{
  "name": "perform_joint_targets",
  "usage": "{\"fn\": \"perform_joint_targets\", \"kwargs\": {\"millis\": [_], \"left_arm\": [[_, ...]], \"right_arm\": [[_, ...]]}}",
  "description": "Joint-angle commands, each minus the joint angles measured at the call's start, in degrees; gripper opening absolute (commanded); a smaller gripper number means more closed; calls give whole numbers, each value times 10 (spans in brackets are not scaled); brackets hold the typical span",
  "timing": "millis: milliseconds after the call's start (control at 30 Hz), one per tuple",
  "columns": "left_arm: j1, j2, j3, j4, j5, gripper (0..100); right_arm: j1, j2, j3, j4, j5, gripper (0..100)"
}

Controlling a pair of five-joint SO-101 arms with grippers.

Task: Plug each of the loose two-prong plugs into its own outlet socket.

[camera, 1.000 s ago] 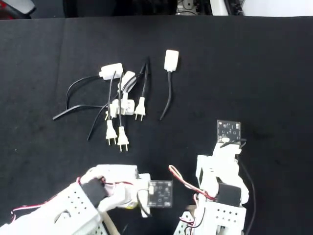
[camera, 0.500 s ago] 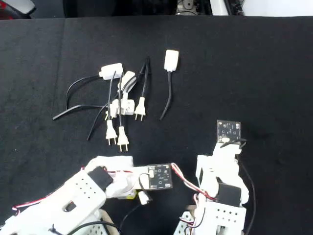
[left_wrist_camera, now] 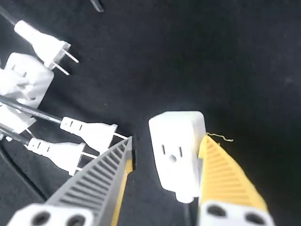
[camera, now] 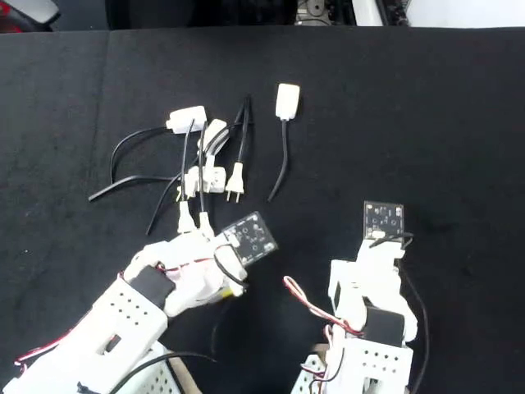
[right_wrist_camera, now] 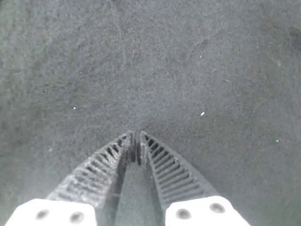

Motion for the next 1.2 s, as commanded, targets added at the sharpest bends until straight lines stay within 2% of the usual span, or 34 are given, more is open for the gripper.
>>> {"fn": "perform_joint_targets", "kwargs": {"millis": [0, 267, 433, 700, 833, 1033, 1167], "left_arm": [[-10, -11, -36, -11, 44, 223], [-25, -12, -43, -9, 71, 223], [-67, -12, -63, 18, 67, 223], [-166, -6, -25, -50, 1, 223], [-192, -6, -24, -48, -18, 223], [-254, -11, -74, 2, -21, 223], [-280, -12, -143, 90, -11, 223]], "right_arm": [[10, -27, 0, -6, 4, 22], [10, -27, 0, -6, 4, 22], [10, -27, 0, -6, 4, 22], [10, -27, 0, -6, 4, 22], [10, -27, 0, -6, 4, 22], [10, -27, 0, -6, 4, 22], [10, -27, 0, -6, 4, 22]]}}
